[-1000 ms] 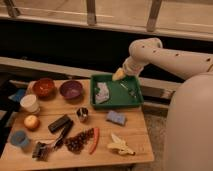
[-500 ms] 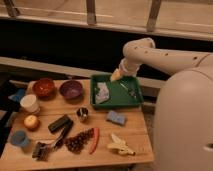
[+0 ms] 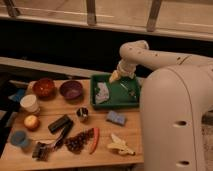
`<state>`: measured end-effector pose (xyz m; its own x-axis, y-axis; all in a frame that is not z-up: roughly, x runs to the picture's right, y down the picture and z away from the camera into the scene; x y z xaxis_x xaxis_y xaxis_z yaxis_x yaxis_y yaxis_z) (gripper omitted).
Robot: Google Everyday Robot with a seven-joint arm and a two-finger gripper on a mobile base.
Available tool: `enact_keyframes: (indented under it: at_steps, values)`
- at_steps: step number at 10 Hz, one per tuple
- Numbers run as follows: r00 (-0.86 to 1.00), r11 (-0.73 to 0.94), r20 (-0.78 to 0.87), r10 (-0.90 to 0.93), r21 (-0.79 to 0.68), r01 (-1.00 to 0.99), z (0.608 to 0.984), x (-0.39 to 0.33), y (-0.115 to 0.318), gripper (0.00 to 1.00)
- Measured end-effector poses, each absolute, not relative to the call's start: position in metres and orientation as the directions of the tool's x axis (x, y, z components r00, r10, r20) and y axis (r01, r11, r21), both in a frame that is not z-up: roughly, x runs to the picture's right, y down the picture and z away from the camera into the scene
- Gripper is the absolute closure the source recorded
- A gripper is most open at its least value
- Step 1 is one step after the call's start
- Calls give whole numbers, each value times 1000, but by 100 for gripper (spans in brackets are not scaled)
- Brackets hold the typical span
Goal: Place fork in red bowl
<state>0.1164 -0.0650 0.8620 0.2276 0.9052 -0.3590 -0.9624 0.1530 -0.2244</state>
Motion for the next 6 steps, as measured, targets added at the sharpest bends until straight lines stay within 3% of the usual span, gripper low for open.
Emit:
enact_keyframes:
  at_steps: [2, 6]
  values:
    - [206, 119, -354, 912, -253, -960, 871, 114, -68, 20]
    - [107, -49, -307, 945, -460, -887, 897, 122, -74, 20]
